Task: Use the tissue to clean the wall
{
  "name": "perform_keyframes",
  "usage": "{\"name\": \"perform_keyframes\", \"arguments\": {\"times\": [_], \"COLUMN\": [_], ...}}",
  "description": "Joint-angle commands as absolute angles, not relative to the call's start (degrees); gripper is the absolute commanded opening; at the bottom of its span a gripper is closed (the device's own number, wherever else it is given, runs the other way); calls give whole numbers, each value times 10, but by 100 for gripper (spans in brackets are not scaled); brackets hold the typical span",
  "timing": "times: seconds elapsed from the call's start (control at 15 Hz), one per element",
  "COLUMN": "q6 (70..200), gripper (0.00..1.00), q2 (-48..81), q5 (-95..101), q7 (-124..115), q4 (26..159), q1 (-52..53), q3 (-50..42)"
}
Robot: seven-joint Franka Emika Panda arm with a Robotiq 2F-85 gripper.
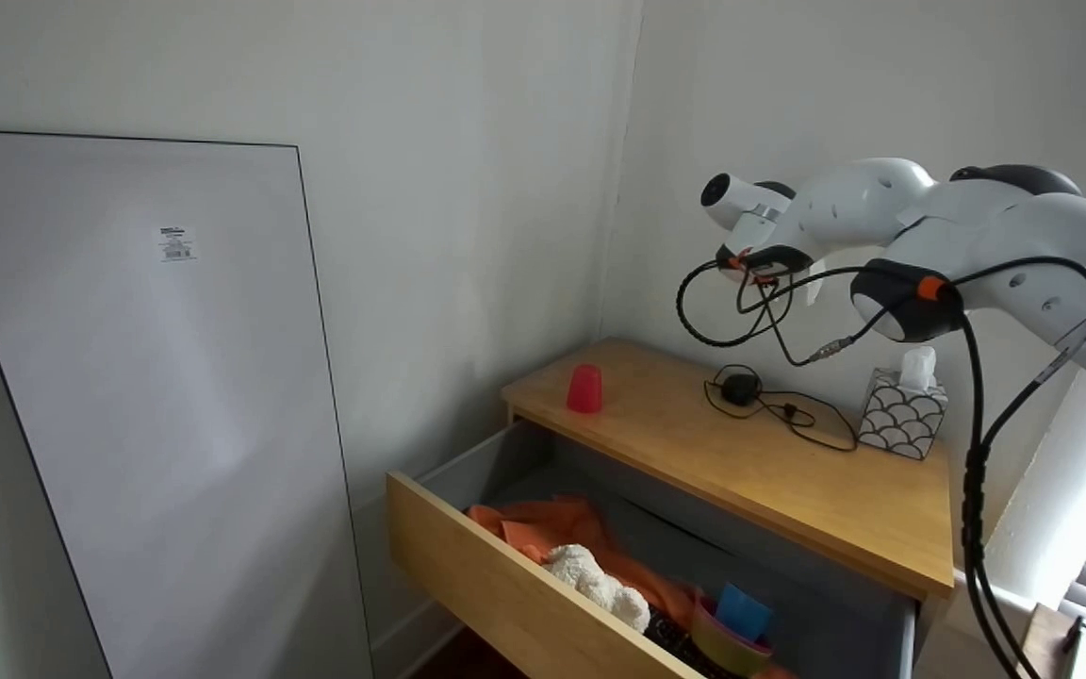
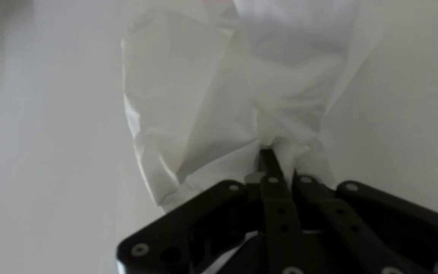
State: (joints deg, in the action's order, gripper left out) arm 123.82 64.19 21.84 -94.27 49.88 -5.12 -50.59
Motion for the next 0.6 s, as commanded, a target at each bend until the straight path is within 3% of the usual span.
{"name": "perform_keyframes", "arguments": {"times": [0.0,0.53], "q6": [1323,1532], "gripper": [0,0], "q2": [659,683], "q5": [208,205], "q7": [-955,-965], "q4": [480,457], "q1": [-74,-99], "q3": [-487,-457]}}
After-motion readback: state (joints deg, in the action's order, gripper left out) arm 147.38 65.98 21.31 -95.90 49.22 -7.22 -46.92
